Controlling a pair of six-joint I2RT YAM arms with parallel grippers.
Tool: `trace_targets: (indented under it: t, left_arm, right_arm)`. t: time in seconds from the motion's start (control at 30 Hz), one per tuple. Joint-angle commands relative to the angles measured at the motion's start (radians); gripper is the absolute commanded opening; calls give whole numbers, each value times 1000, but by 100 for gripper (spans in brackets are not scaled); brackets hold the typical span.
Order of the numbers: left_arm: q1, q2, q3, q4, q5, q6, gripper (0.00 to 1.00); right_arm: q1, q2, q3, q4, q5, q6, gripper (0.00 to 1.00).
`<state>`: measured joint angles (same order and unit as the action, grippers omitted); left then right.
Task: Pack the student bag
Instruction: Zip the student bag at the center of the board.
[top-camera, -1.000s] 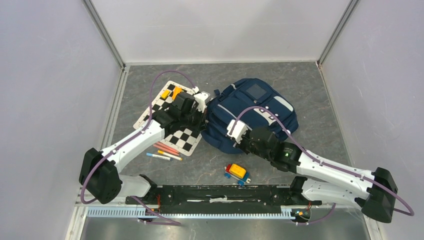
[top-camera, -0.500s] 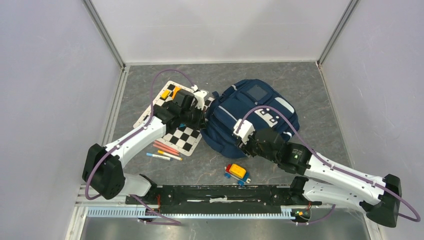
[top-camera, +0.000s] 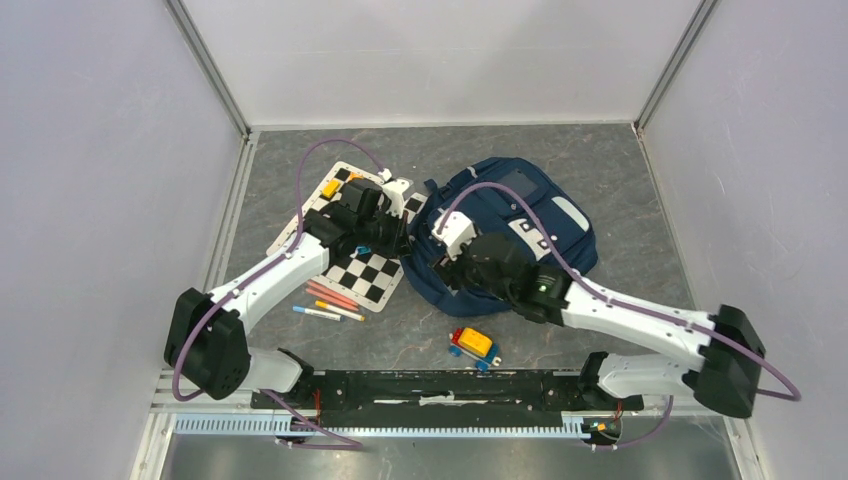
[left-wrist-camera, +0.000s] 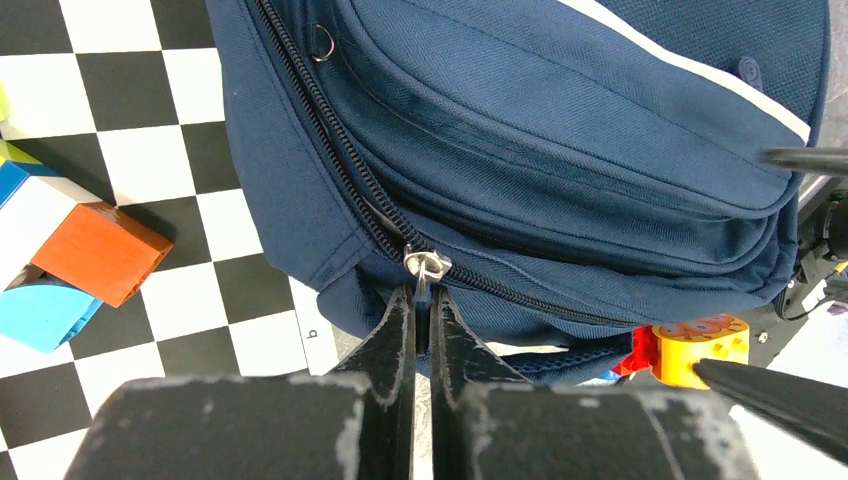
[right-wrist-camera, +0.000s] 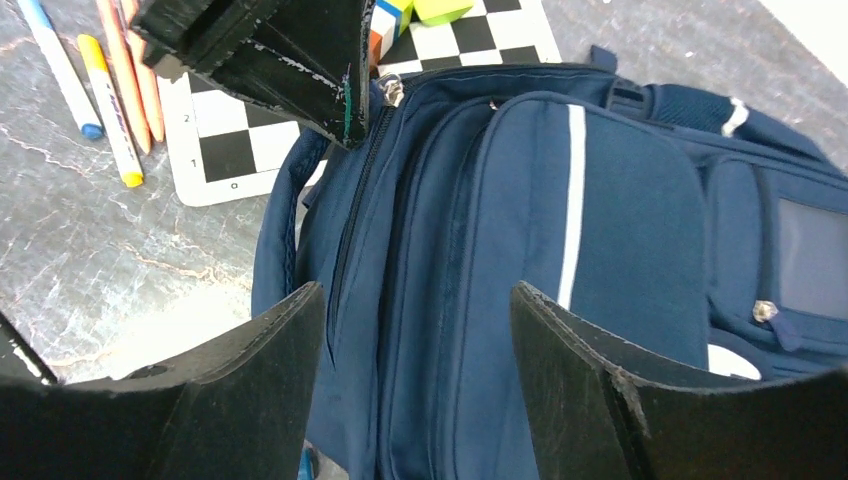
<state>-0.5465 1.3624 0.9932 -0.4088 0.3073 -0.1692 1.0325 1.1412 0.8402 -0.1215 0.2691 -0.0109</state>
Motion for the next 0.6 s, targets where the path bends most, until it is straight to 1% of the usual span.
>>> trace_targets:
  t: [0.0, 0.13, 0.17, 0.27, 0.33, 0.37, 0.4, 0.43, 0.5, 0.53, 0.57]
  left_arm:
    - [-2, -49, 21, 114, 61, 26, 2]
    - [-3, -51, 21, 114, 63, 25, 2]
    - [-2, -52, 19, 114, 63, 25, 2]
    - [-3, -52, 21, 114, 64, 24, 2]
    - [-3, -51, 21, 116, 67, 23, 2]
    - [-3, -52, 20, 116, 67, 22, 2]
    - [-3, -54, 19, 116, 67, 22, 2]
    - [-3, -54, 18, 119, 65, 22, 2]
    - [-2, -57, 15, 124, 59, 19, 2]
    - [-1, -59, 13, 125, 53, 19, 2]
    - [-1, -57, 14, 123, 43, 18, 2]
  right_arm:
    - [6, 114, 79, 108, 33, 40, 71]
    - [6, 196, 92, 134, 36, 39, 70]
    - [6, 213, 92, 150, 29, 32, 71]
    - [6, 264, 94, 177, 20, 20, 72]
    - [6, 295, 97, 192, 26, 20, 68]
    - [6, 308, 97, 200, 33, 19, 64]
    - [6, 317, 94, 213, 34, 19, 53]
    - [6, 324, 95, 218, 23, -11, 38]
    - [8, 326, 104, 206, -9, -41, 14]
    - [9, 316, 102, 195, -13, -52, 5]
    - [12, 298, 94, 189, -13, -62, 0]
